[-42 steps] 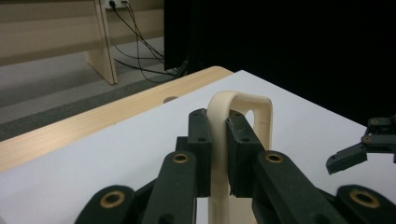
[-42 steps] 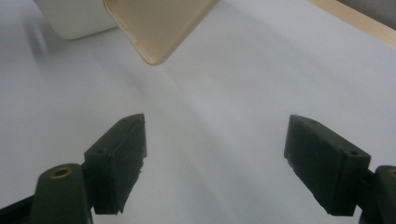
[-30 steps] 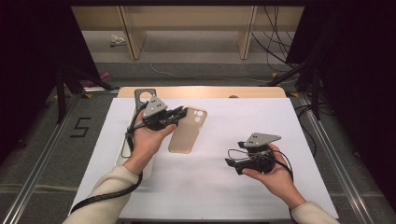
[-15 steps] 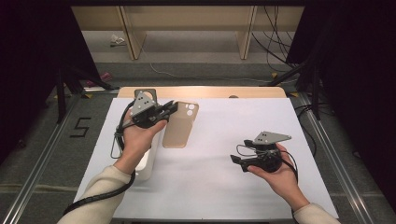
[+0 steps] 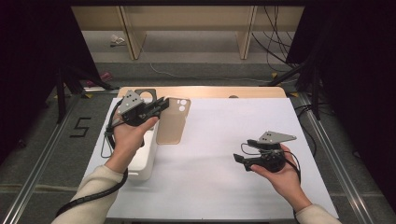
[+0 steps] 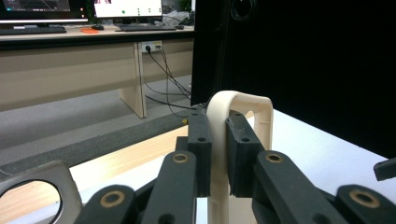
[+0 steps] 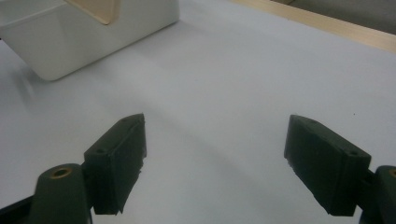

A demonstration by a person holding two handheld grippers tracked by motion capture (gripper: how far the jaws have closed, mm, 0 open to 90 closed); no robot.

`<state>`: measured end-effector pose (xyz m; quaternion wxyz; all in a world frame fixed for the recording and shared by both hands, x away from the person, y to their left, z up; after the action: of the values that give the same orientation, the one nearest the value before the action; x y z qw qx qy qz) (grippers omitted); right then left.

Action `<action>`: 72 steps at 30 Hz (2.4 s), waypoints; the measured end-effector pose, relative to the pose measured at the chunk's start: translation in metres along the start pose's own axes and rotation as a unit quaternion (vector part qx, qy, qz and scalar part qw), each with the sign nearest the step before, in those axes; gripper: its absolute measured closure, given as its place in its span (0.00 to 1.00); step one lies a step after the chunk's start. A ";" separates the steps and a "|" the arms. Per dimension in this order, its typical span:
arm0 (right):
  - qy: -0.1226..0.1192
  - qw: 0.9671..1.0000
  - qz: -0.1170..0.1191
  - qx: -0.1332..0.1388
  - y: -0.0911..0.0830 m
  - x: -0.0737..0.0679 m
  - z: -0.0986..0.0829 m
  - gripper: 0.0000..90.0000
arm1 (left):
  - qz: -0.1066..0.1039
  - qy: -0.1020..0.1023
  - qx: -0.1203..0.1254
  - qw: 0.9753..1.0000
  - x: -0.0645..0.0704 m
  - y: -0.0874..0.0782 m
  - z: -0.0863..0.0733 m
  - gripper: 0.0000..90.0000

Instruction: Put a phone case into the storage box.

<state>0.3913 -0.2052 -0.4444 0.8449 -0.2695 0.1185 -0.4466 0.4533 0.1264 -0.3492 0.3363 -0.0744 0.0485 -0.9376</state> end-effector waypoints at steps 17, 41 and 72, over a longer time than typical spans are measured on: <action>0.012 1.000 -0.012 0.006 -0.009 0.008 -0.004 0.24 | 0.016 -0.006 0.008 1.000 -0.015 -0.017 0.004 0.91; 0.018 1.000 -0.016 0.011 -0.016 0.014 -0.004 0.24 | 0.048 -0.013 0.015 0.999 -0.043 -0.043 0.001 0.91; 0.028 0.999 -0.021 0.015 -0.021 0.020 -0.007 0.25 | 0.055 -0.023 0.040 0.997 -0.061 -0.067 0.014 0.91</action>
<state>0.3851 -0.2335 -0.4378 0.8355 -0.2463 0.1298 -0.4738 0.4611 0.2162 -0.3324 0.3911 -0.0794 0.0072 -0.9169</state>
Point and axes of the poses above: each handheld gripper's, and its own axes: y roughly forward along the jaws, z roughly out of its top, x roughly to its right, the point moved 5 cm from there along y, roughly forward along the jaws, and after that the axes turned 12 degrees about -z, right-handed, at the moved point
